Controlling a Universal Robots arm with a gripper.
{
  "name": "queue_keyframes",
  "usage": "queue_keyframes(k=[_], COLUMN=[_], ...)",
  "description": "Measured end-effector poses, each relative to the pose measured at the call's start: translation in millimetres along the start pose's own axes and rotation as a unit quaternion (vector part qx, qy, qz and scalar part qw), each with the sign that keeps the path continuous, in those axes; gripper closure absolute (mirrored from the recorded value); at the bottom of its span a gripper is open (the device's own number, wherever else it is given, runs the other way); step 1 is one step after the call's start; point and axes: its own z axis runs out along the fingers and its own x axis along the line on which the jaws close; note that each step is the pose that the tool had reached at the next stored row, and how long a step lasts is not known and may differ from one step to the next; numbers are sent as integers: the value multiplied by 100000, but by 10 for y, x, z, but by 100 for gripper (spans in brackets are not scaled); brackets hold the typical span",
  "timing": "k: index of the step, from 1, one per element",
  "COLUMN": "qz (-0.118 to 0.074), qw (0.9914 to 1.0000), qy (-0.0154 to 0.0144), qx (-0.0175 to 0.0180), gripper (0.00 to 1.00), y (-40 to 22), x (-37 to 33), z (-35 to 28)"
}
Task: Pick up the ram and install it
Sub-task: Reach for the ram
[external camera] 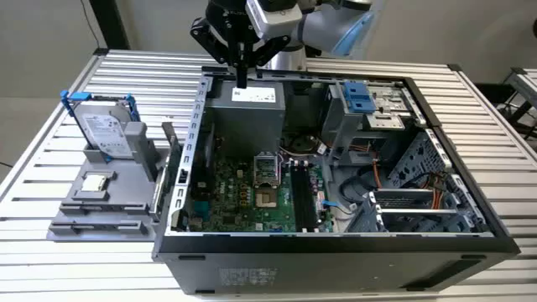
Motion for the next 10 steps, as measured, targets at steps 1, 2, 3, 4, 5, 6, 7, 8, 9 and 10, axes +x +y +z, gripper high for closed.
queue_keyframes(k=[1,2,3,4,5,6,7,8,9,10], qz=[0,0,-1,0,0,0,0,-1,-4,-3], qw=[100000,100000,100000,100000,100000,100000,100000,100000,100000,100000], qy=[1,1,2,2,0,1,2,2,1,0], qx=[2,5,5,4,3,2,2,5,6,3], gripper=[100,100,100,100,100,100,100,100,100,100], y=[0,0,0,0,0,0,0,0,0,0], x=[0,0,0,0,0,0,0,1,1,3], z=[0,0,0,0,0,0,0,0,0,0])
